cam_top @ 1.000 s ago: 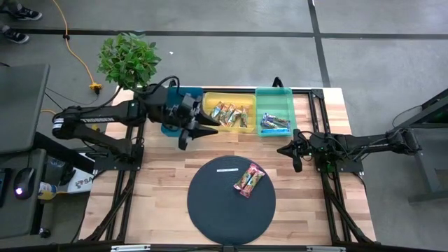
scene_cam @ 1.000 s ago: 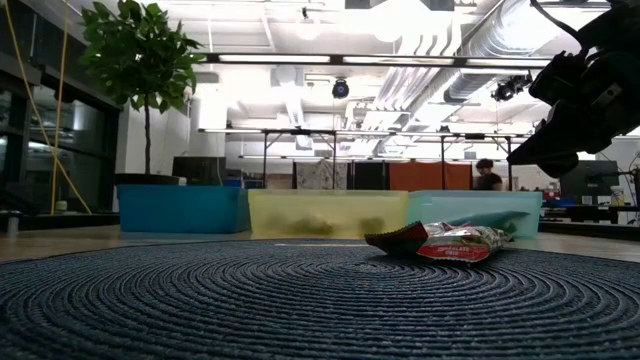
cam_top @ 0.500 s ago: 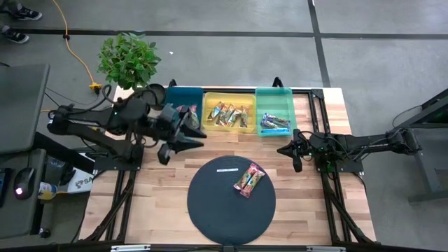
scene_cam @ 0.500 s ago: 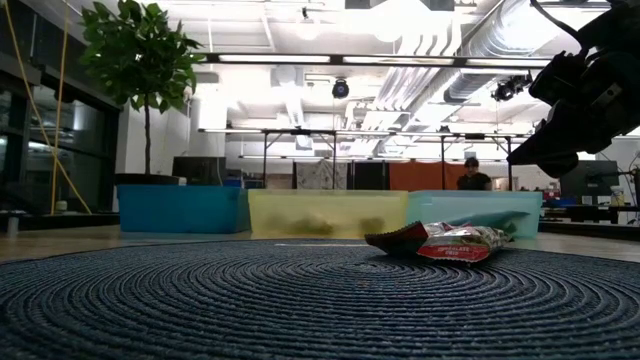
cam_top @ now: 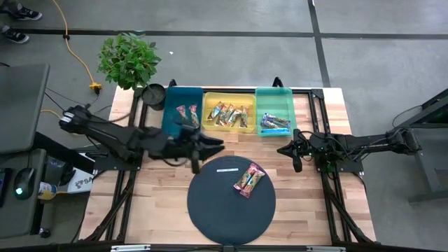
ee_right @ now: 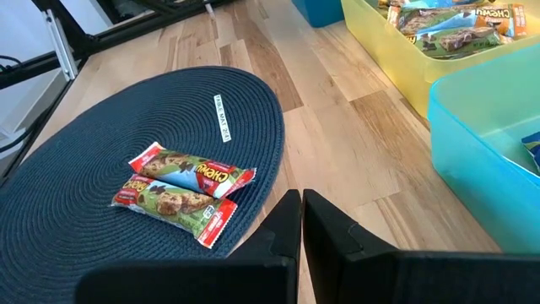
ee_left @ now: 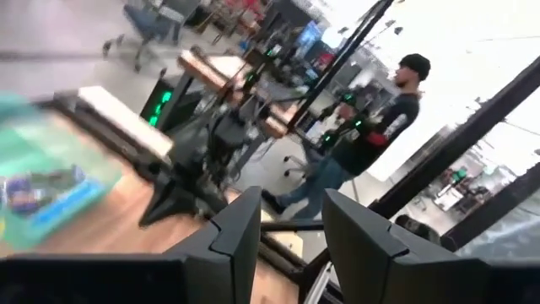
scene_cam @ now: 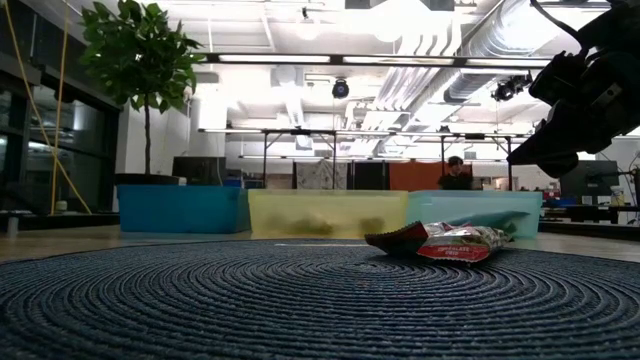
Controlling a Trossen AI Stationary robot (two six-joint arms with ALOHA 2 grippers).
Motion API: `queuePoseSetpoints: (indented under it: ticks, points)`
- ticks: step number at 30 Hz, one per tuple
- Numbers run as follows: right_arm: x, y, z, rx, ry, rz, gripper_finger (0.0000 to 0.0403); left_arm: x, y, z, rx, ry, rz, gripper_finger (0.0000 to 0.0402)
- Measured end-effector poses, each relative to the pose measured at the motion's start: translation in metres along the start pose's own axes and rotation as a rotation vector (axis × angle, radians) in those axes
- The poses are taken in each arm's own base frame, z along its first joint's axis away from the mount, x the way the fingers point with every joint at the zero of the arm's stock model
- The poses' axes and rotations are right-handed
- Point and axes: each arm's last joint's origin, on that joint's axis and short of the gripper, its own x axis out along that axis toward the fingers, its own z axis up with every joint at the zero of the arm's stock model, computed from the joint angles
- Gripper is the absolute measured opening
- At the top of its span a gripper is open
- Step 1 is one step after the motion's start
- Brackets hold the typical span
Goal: Pick and place Granola Bars by type
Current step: Put the red granola bar into the blue bin
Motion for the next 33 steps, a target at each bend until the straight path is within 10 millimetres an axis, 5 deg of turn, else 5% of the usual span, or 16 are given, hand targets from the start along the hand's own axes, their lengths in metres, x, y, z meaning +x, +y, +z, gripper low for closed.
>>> queuePoseSetpoints:
  ticks: [8, 18, 23, 33]
  points:
    - [0.000, 0.000, 0.000, 0.000, 0.000, 0.000, 0.0000, 0.054, -0.018, -0.020, -0.035, 0.073, 0.106, 0.0126]
    - [0.000, 0.000, 0.000, 0.000, 0.000, 0.000, 0.0000, 0.118, -0.034, -0.007, 0.031, 0.372, 0.295, 0.0126]
    - [0.000, 0.000, 0.000, 0.000, 0.000, 0.000, 0.0000, 0.142, -0.026, -0.013, 0.041, 0.500, 0.328, 0.0126]
    - [0.000, 0.000, 0.000, 0.000, 0.000, 0.000, 0.0000, 0.179, 0.018, -0.071, 0.012, 0.785, 0.449, 0.0126]
